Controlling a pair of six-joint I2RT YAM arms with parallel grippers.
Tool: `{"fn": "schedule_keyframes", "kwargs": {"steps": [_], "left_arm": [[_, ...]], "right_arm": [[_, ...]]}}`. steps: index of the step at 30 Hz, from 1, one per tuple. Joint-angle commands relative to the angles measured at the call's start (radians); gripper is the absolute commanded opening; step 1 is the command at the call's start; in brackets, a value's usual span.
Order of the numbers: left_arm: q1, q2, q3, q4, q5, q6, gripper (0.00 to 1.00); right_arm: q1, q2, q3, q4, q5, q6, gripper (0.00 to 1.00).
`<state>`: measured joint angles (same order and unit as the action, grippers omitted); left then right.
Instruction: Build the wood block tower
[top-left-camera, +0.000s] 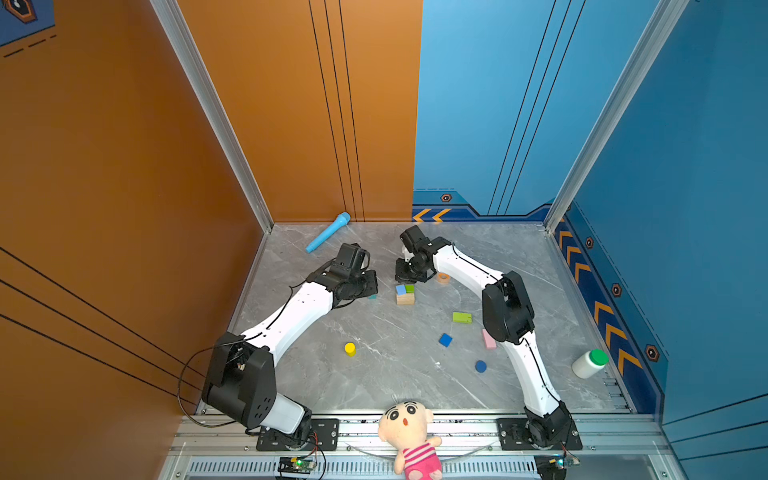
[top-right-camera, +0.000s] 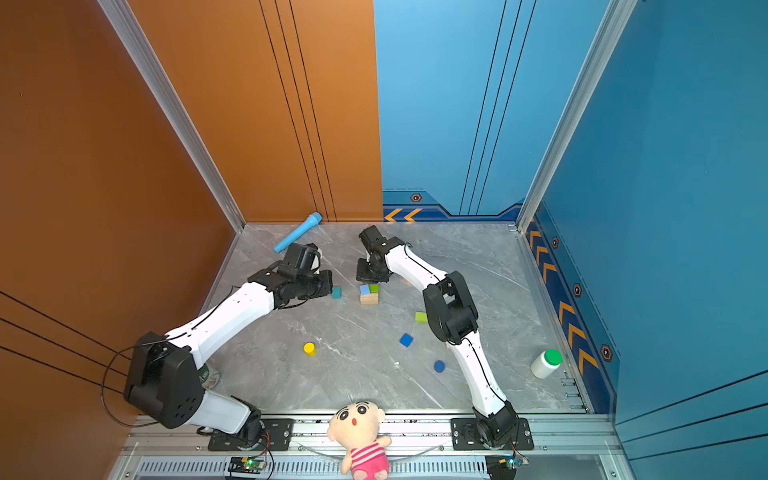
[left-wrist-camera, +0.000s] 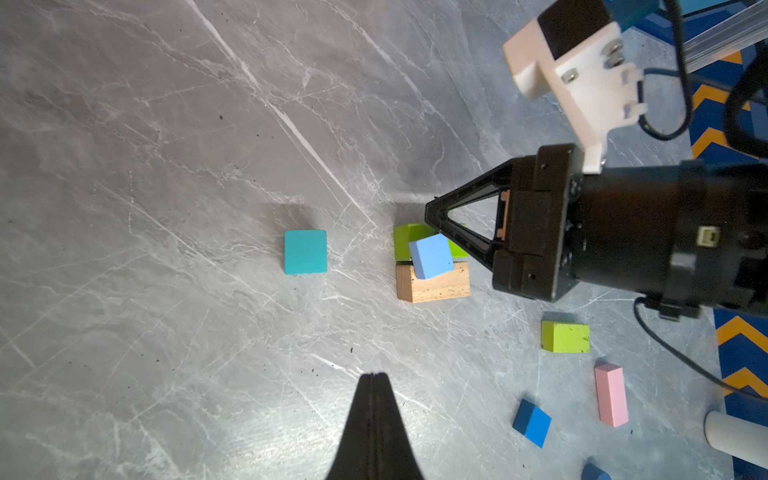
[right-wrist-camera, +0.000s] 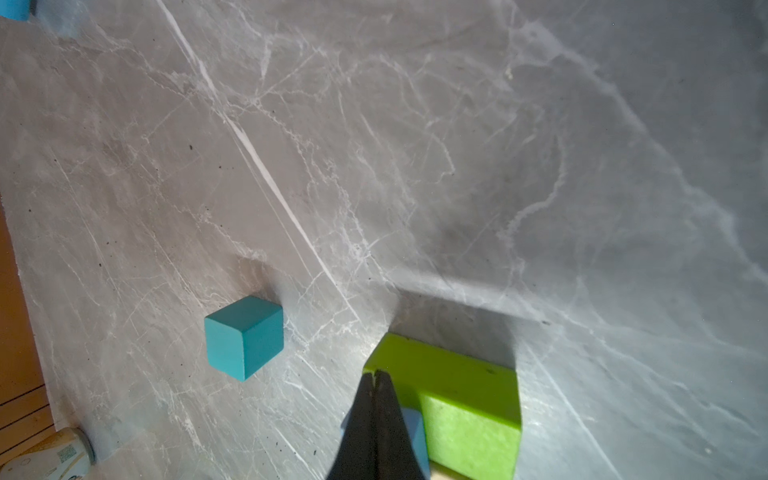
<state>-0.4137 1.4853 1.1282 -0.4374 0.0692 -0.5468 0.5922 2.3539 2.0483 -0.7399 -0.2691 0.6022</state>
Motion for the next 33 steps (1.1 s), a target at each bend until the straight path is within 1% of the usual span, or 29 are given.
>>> {"fn": "schedule_keyframes", "kwargs": {"steps": [1, 15, 23, 29, 33], "left_arm": [[-0.008, 0.006, 0.032, -0.019, 0.004, 0.004, 0.00], [-0.017, 0.000, 0.030, -0.021, -0.001, 0.004, 0.00], [-0.021, 0.006, 0.034, -0.021, -0.010, 0.006, 0.00], [-0.025, 0.044, 0.059, -0.021, -0.009, 0.017, 0.00], [-0.025, 0.099, 0.097, -0.022, 0.002, 0.031, 0.00]], "right_arm": [[-0.004, -0.009, -0.014, -0.012, 0.005, -0.002, 0.00], [0.000, -0.044, -0.061, -0.003, 0.016, -0.001, 0.00], [-0.003, -0.047, -0.050, 0.002, 0.025, 0.001, 0.00], [-0.012, -0.067, -0.027, 0.002, 0.034, -0.002, 0.00], [-0.024, -0.106, -0.030, 0.004, 0.046, -0.008, 0.00]]}}
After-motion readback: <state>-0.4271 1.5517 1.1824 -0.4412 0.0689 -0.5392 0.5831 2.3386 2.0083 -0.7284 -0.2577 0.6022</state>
